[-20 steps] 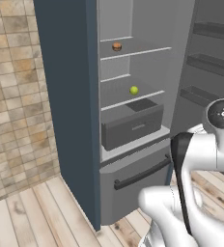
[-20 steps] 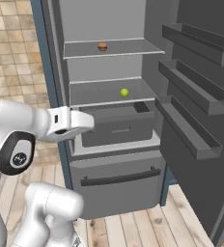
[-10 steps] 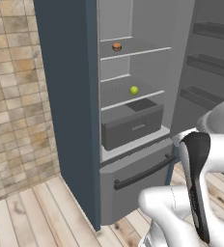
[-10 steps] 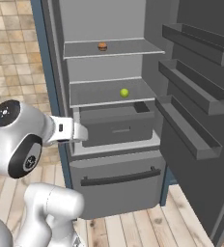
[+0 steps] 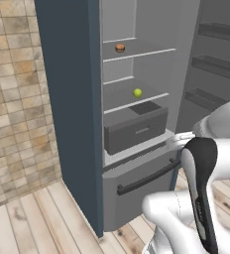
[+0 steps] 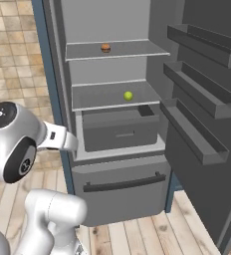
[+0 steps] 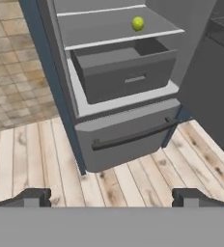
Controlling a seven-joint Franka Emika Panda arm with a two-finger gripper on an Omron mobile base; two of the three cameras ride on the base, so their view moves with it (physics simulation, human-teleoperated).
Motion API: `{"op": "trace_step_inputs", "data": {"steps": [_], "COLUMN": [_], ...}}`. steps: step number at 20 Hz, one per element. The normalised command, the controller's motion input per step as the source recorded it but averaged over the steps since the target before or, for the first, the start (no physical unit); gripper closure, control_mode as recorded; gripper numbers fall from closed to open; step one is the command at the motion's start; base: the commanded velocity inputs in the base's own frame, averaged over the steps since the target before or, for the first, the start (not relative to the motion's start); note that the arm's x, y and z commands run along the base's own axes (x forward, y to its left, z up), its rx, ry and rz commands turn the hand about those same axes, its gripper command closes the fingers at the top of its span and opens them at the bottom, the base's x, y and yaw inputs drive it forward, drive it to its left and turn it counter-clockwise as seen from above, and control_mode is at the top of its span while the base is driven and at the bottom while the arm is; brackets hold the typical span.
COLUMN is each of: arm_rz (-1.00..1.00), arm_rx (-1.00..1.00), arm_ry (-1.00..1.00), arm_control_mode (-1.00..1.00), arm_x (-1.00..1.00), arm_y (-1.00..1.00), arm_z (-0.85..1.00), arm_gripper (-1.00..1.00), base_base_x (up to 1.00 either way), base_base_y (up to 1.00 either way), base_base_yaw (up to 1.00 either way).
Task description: Retrieve the tangerine and pear from the fridge and place them into the bowl on the dining table.
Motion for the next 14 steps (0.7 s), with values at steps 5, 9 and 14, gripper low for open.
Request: {"op": "trace_step_inputs", "data": {"steps": [5,9,14], "arm_rz": [0.00,0.00,-0.09], "arm_rx": [0.19,0.05,0.00], "arm_ry": [0.00,-0.02,-0.13], "arm_control_mode": [-1.00,-1.00,-1.00], "arm_x": [-0.22,-0.02,-0.15], "arm_y": [0.05,0.28,0.08], "arm_z": [-0.38,-0.04,0.00], "arm_gripper": [-1.00,-1.00,-1.00], "base_base_x": [0.00,0.00,0.00], "base_base_y": [0.00,0.00,0.00], "base_base_yaw": [0.00,0.00,0.00]}}
